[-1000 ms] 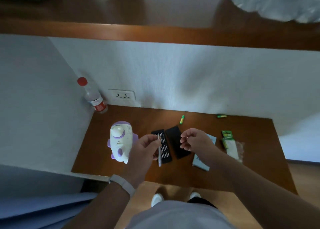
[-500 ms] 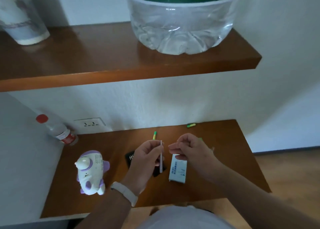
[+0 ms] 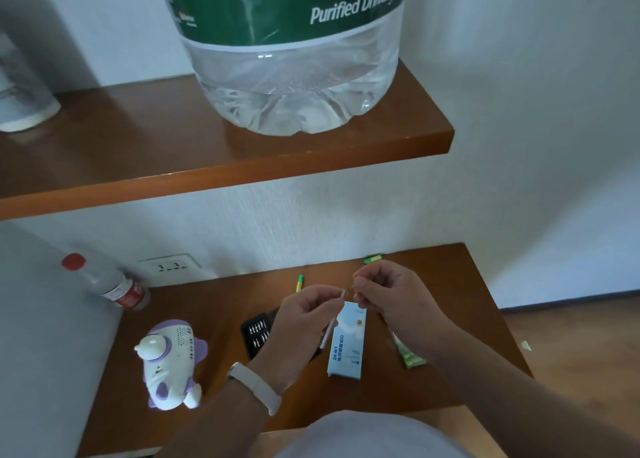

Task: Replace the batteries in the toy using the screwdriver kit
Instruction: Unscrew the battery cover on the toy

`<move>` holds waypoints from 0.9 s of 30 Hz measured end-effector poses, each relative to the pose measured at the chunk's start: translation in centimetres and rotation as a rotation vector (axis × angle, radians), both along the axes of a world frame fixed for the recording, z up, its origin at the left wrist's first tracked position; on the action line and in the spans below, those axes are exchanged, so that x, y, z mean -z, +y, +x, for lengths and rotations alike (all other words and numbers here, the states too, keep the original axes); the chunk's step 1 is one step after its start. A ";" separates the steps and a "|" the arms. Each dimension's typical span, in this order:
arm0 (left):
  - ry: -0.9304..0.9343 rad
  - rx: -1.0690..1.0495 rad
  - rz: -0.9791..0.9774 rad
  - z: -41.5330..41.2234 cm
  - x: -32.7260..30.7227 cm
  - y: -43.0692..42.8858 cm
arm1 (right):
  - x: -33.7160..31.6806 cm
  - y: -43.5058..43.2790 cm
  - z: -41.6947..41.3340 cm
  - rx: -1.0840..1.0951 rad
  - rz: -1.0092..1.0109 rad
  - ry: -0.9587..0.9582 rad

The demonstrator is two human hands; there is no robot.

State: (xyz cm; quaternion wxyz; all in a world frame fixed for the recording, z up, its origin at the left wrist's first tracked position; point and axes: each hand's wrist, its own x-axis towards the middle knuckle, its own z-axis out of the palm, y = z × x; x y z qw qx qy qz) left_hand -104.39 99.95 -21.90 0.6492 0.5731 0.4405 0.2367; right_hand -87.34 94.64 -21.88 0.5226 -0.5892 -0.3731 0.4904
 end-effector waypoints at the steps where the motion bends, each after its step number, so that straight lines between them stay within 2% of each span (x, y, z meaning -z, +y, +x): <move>1: 0.002 -0.001 0.003 0.1 -0.1 -0.1 | 0.0 0.0 0.1 -0.008 0.005 -0.004; 16: 0.089 -0.082 0.030 0.9 0.0 -1.2 | 0.8 0.5 1.3 -0.172 0.023 -0.305; 21: 0.110 -0.100 0.036 0.9 0.5 -1.6 | 1.1 0.3 1.8 -0.220 0.025 -0.274; 27: 0.219 -0.083 0.129 1.7 0.9 -2.6 | 2.1 0.2 3.0 -0.286 -0.043 -0.267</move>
